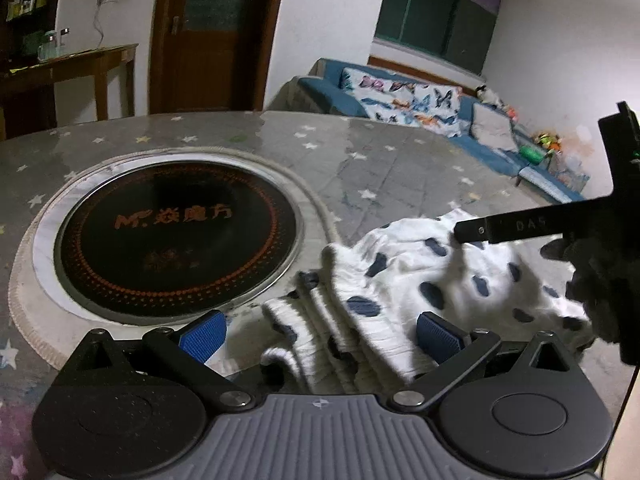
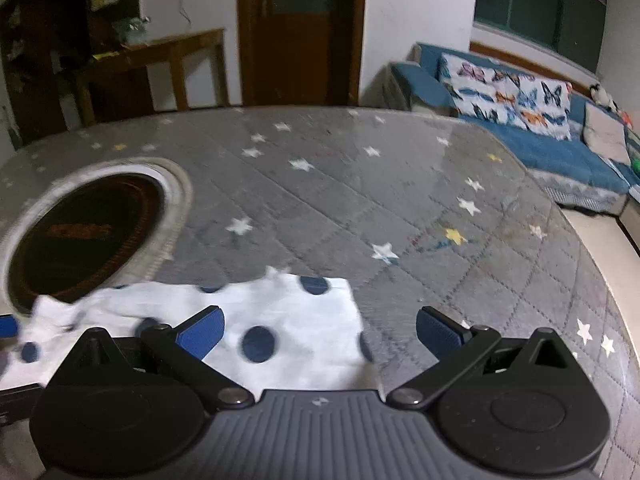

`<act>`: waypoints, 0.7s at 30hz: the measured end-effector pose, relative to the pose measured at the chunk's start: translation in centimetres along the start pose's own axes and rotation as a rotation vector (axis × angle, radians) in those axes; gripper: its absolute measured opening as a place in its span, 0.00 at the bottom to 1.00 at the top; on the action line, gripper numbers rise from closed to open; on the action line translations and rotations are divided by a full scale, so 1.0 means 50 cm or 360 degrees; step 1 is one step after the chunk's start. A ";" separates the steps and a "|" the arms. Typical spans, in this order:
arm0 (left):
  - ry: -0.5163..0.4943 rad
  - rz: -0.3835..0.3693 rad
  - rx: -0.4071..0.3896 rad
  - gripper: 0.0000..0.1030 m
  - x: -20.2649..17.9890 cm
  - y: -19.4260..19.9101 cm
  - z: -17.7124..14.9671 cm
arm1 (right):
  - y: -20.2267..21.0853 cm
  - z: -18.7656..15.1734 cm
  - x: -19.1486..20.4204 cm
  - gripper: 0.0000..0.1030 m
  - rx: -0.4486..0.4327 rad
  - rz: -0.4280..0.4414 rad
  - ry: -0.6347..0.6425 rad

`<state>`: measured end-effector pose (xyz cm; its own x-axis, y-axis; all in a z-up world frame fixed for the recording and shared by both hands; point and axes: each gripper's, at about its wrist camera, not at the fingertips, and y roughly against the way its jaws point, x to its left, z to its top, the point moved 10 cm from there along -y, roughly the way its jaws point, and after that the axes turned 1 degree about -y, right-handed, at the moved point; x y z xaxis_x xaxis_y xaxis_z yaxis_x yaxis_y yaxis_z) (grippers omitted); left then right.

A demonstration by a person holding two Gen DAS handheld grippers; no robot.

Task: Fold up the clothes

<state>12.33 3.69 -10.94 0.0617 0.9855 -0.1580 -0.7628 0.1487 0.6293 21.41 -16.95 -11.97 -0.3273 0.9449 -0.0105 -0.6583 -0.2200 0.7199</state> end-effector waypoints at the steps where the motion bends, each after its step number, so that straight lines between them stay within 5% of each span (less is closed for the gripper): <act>1: -0.0002 0.0014 0.0010 1.00 0.002 -0.003 -0.003 | -0.011 -0.001 -0.008 1.00 0.0021 -0.0017 -0.0010; 8: -0.0021 0.0044 0.0039 1.00 0.002 -0.004 -0.016 | -0.032 0.002 -0.048 1.00 0.0044 -0.0012 -0.0096; 21: -0.0038 0.0120 0.0020 1.00 0.002 0.017 -0.009 | 0.152 -0.088 -0.100 1.00 -0.0103 -0.0003 -0.0045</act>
<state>11.41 3.88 -10.76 0.0195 0.9956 -0.0916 -0.7575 0.0745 0.6485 15.07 -24.42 -9.50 -0.3076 0.9515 0.0085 -0.7017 -0.2328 0.6734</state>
